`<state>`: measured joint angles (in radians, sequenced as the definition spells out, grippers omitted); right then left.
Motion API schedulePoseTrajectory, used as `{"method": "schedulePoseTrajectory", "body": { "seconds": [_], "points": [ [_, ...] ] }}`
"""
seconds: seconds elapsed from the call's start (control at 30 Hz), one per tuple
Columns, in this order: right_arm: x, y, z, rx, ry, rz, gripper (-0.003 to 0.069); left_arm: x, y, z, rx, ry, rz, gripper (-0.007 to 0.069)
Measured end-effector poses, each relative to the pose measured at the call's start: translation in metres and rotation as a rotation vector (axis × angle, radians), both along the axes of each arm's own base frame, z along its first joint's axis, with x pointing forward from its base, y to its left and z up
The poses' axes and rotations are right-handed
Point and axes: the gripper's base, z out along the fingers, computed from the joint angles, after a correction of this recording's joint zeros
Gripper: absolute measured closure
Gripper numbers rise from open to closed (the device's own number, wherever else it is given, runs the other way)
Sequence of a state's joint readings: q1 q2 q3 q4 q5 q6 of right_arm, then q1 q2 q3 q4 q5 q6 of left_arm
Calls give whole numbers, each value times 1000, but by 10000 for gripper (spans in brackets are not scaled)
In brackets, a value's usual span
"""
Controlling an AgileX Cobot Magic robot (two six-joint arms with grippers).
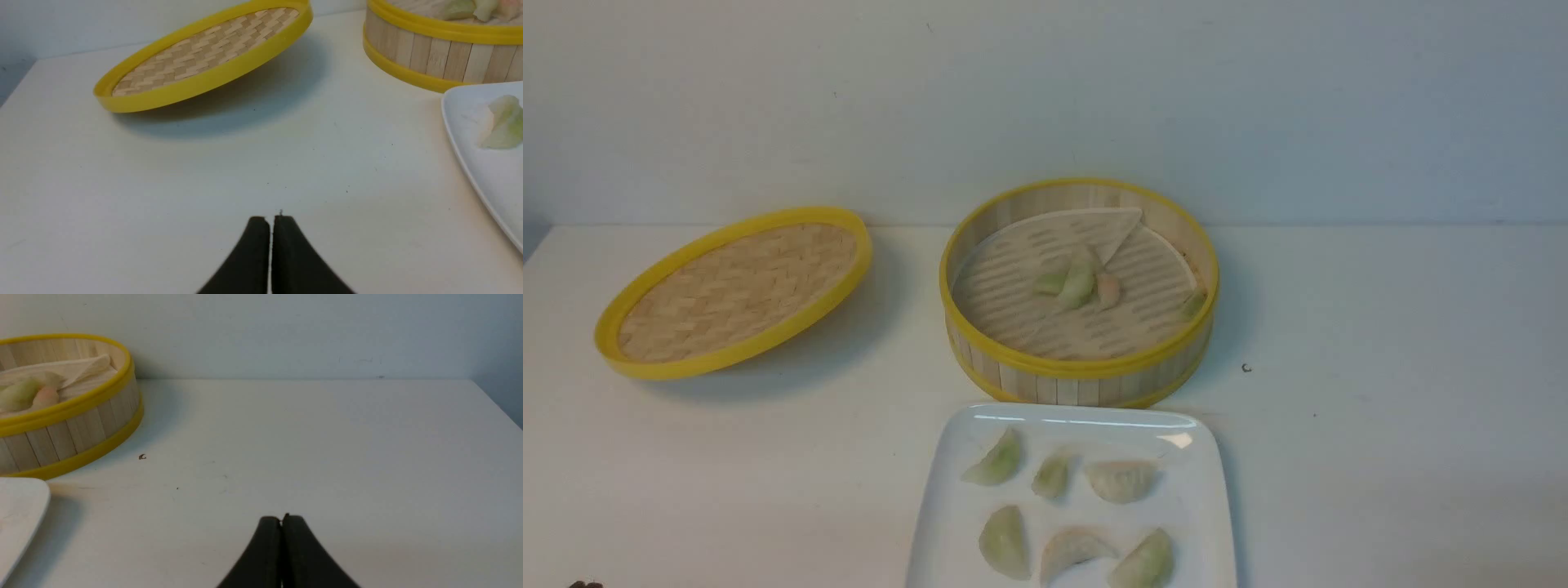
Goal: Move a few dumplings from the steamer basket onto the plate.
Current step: Use the left arm to grab a dumpling from the steamer
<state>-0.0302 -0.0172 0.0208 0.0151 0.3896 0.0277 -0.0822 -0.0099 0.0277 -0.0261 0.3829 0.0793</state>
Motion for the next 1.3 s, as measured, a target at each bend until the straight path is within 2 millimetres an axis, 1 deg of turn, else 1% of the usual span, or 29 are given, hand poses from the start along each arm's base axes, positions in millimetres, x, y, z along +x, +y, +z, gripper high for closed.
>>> {"method": "schedulePoseTrajectory", "body": {
  "seconds": [0.93,1.07,1.1,1.3],
  "points": [
    [0,0,0,-1,0,0,673,0,0,0,14,-1,1,631],
    [0,0,0,-1,0,0,673,1,1,3,33,-39,2,631],
    [0,0,0,-1,0,0,673,2,1,6,9,-71,6,631],
    [0,0,0,-1,0,0,673,4,-1,23,-278,-240,36,631]
  ]
}}
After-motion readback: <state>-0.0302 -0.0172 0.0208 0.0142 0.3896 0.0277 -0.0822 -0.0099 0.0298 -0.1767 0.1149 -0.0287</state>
